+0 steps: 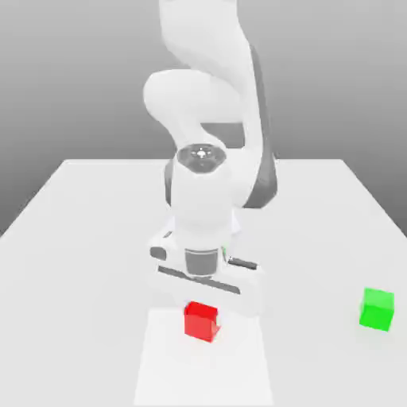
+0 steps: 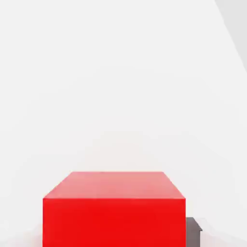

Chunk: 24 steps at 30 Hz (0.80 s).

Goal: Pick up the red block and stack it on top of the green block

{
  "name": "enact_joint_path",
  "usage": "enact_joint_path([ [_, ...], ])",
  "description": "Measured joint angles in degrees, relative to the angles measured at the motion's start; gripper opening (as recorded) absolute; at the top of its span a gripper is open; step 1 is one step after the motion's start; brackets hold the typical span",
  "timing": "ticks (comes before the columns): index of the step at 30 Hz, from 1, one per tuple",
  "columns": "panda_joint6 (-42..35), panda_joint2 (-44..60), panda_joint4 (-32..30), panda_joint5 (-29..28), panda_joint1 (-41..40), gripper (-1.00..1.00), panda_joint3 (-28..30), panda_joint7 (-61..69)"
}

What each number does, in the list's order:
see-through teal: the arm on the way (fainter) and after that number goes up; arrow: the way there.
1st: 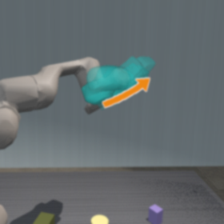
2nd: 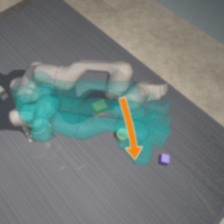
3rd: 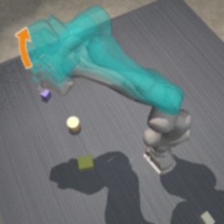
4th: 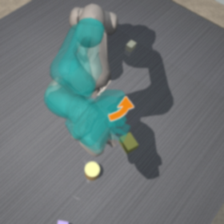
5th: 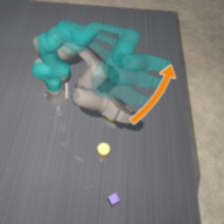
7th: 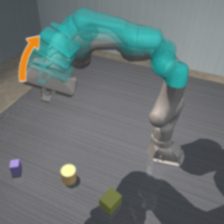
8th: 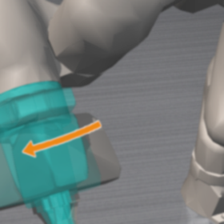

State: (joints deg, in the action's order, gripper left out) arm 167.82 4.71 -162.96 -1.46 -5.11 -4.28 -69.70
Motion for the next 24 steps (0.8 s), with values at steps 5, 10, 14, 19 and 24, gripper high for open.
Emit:
enact_joint_path([
  [5,-7.33,-6.87,0.27,1.82,3.56,-1.00,-2.33,0.22],
  [10,-11.31,-5.36,5.42,0.89,14.19,-1.00,-7.21,-4.81],
  [14,-14.28,-3.94,9.80,0.34,21.21,-1.00,-12.05,-8.85],
  [19,-16.34,-1.67,14.45,-0.81,29.53,-1.00,-16.14,-13.46],
  [24,-10.92,4.83,15.31,-6.24,30.65,-1.00,-13.94,-17.75],
])
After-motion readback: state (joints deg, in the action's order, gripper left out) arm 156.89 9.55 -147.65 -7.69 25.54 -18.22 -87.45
